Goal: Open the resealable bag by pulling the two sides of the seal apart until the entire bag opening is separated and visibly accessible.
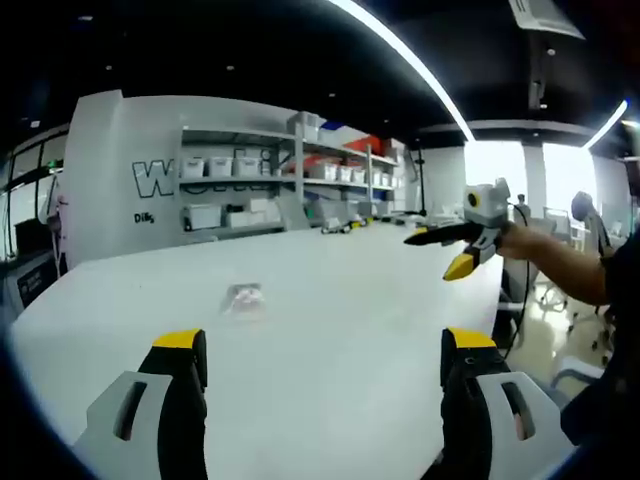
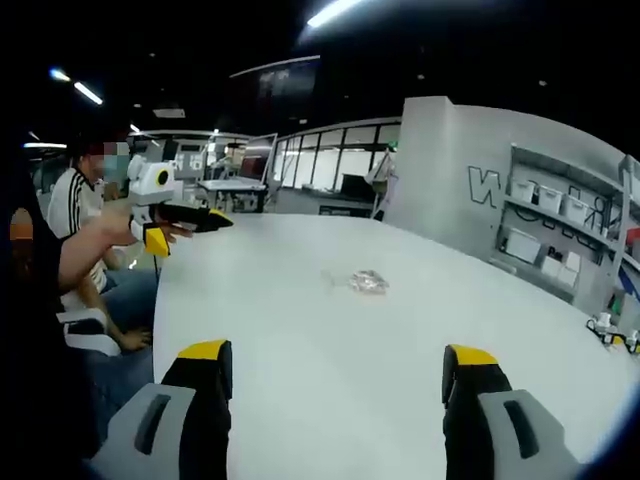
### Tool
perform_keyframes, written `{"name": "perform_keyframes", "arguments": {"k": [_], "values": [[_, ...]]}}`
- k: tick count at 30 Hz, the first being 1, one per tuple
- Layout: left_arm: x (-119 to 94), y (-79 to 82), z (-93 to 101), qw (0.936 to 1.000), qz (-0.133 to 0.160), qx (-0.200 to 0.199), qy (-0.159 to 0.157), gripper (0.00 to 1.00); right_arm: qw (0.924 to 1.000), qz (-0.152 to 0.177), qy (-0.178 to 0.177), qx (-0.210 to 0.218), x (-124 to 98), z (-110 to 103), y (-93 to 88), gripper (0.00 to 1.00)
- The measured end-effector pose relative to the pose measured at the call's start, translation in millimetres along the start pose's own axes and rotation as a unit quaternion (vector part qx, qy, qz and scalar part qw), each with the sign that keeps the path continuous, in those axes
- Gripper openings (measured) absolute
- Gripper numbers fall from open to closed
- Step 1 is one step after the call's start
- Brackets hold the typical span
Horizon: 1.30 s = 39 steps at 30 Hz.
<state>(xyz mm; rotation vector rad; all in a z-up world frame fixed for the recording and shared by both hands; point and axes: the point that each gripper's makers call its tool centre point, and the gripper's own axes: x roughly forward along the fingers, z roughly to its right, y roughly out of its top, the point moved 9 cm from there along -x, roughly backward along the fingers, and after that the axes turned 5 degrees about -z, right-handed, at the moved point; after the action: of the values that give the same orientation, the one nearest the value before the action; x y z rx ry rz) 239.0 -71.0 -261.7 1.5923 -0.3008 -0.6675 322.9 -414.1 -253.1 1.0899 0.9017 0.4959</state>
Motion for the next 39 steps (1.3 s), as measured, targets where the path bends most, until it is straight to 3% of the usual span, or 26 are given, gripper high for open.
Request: {"name": "perform_keyframes", "arguments": {"k": [39], "values": [[2.9, 1.4, 3.9, 1.0, 0.001, 0.002, -0.005, 0.93, 1.0, -0.007, -0.001, 0.002, 2.0, 4.7, -4.1, 0.83]]}}
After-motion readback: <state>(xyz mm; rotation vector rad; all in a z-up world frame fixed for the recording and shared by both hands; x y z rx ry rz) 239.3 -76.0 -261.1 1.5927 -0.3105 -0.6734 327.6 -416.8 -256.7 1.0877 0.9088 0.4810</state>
